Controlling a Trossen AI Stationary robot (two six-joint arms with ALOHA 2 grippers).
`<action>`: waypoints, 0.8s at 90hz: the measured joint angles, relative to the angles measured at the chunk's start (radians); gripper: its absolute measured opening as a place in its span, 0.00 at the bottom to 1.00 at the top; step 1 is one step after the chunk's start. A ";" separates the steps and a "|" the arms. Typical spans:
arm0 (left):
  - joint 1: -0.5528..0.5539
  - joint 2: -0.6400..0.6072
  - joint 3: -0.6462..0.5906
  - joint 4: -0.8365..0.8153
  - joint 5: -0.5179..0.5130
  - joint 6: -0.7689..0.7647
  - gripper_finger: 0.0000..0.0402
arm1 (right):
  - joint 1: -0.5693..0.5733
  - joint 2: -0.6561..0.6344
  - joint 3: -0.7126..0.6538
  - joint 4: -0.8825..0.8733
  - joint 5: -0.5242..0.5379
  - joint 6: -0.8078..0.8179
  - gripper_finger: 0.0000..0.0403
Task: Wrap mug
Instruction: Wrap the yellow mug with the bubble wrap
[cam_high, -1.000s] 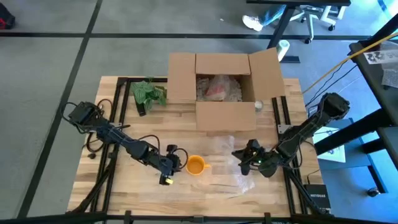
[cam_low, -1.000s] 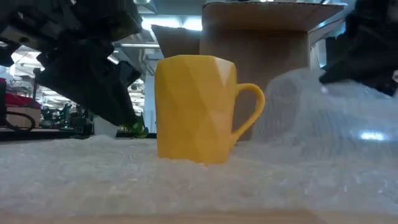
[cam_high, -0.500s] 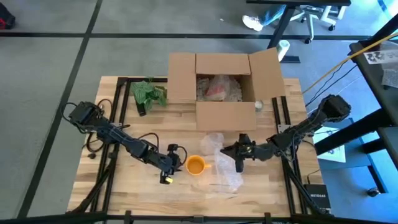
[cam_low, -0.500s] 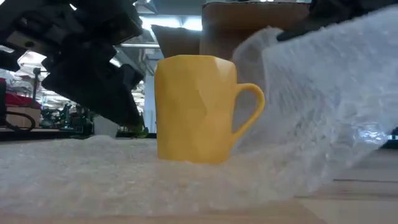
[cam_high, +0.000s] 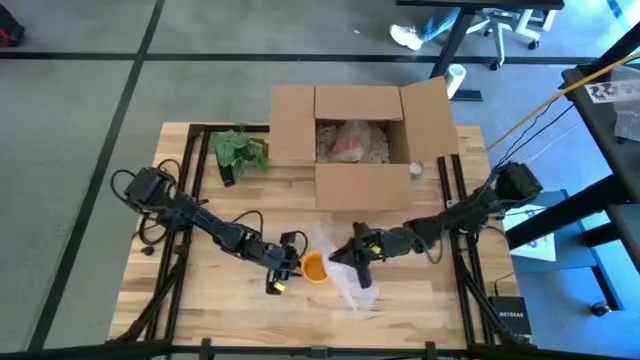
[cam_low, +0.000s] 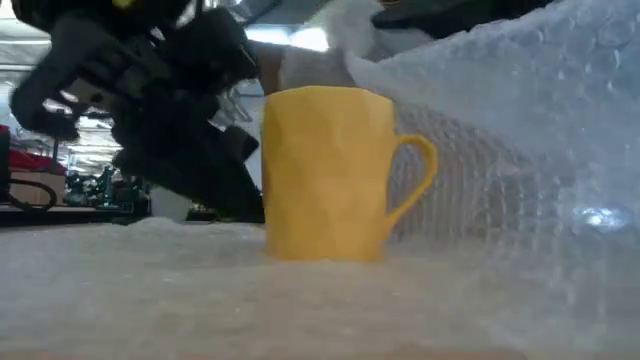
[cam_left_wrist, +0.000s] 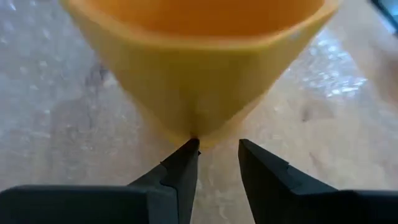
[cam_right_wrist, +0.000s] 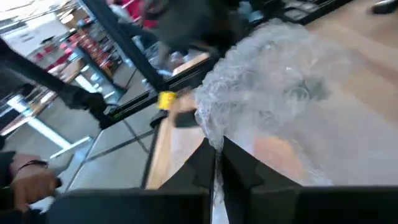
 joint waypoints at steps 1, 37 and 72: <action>0.002 0.004 0.000 0.005 0.000 0.000 0.25 | 0.000 0.007 0.006 0.000 -0.008 0.000 0.00; 0.073 0.008 0.007 0.102 -0.006 0.083 0.25 | 0.003 0.056 0.054 -0.126 -0.120 0.085 0.00; 0.101 0.008 0.009 0.188 0.001 0.152 0.25 | -0.032 0.056 0.054 -0.218 -0.147 0.107 0.00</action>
